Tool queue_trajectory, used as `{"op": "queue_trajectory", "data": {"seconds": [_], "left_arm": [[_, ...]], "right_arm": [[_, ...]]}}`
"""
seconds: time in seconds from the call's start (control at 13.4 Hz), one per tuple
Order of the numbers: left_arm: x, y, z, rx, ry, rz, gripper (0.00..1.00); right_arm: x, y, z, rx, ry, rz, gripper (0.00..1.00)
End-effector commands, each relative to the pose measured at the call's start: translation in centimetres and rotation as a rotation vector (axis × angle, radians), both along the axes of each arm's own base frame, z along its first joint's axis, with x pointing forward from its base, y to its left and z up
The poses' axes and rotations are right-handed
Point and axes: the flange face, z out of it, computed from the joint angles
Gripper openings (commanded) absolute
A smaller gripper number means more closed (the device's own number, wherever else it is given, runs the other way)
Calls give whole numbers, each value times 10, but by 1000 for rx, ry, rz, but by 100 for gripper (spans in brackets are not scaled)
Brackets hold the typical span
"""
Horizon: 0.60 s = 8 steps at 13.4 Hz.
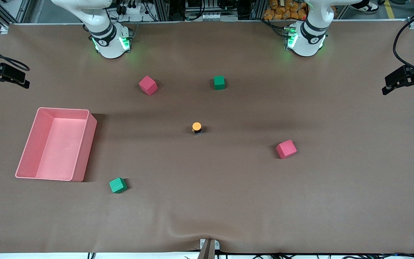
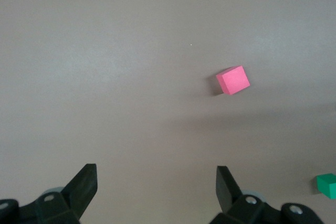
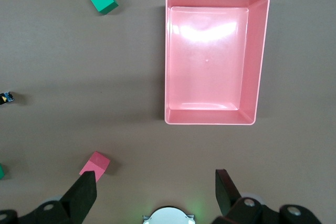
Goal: Place and upright button with both arms
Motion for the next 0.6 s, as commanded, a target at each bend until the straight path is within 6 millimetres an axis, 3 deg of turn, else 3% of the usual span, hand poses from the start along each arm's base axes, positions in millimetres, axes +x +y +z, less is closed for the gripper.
{"op": "queue_trajectory", "data": {"seconds": [0.0,0.52], "left_arm": [[2,-3,7,11,-5,14,100],[2,-14,7,15,1,130,100]], "right_arm": [[-5,1,5,9,-10,10,100],[-5,1,2,9,-1,7,100]]}}
